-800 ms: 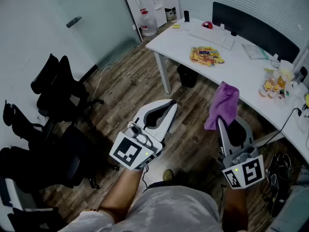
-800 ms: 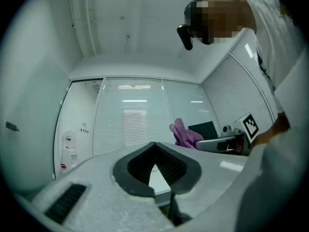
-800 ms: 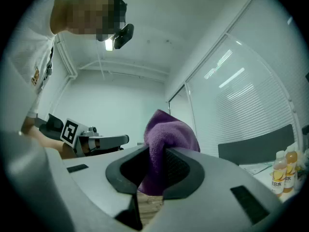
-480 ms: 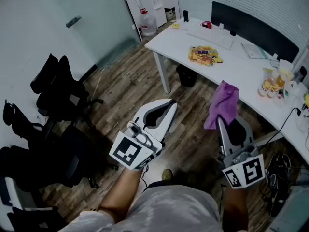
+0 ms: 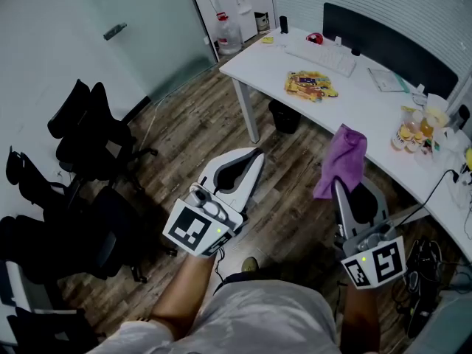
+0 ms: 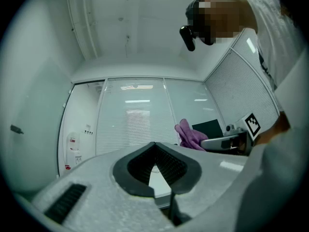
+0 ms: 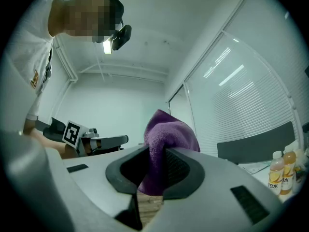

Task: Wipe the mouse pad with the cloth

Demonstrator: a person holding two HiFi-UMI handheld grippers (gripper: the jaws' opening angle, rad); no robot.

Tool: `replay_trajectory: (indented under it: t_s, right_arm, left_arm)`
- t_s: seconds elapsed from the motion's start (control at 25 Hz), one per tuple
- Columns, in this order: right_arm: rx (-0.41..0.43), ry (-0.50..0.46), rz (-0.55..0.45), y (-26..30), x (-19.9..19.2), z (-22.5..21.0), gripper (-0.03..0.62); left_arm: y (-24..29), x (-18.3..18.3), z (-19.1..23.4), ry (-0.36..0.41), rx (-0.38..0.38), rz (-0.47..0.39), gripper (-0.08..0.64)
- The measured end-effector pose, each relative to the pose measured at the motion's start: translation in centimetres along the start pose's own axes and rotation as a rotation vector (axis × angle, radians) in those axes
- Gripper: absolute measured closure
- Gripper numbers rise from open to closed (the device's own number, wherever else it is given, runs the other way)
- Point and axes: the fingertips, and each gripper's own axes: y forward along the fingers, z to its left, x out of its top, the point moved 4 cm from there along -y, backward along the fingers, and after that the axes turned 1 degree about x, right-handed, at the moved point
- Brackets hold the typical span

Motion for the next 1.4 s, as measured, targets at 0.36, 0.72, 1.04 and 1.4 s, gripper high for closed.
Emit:
replay_trajectory:
  t_s: [0.36,0.72,1.04,1.4]
  right_arm:
    - [0.025,-0.007,0.007,-1.9,0.0,-3.9,0.522]
    - [0.030,-0.005,0.008,-2.2,-0.4,-6.3,0.522]
    - [0.016,-0.015,0.011,-0.4,-1.1,-8.0,0.522]
    - [-0.006,-0.037,0.024,5.0,-2.0,-10.1,0.522]
  left_arm:
    - [2.5,-0.5,-1.8,0.023,0.043,0.009,0.545]
    - [4.0,-0.8,-1.7,0.035,0.075,0.013,0.545]
    - [5.9,-1.6,0.3,0.047,0.067,0.003,0.545]
    - [9.1,-2.9,5.7,0.049,0.050,-0.013,0.545]
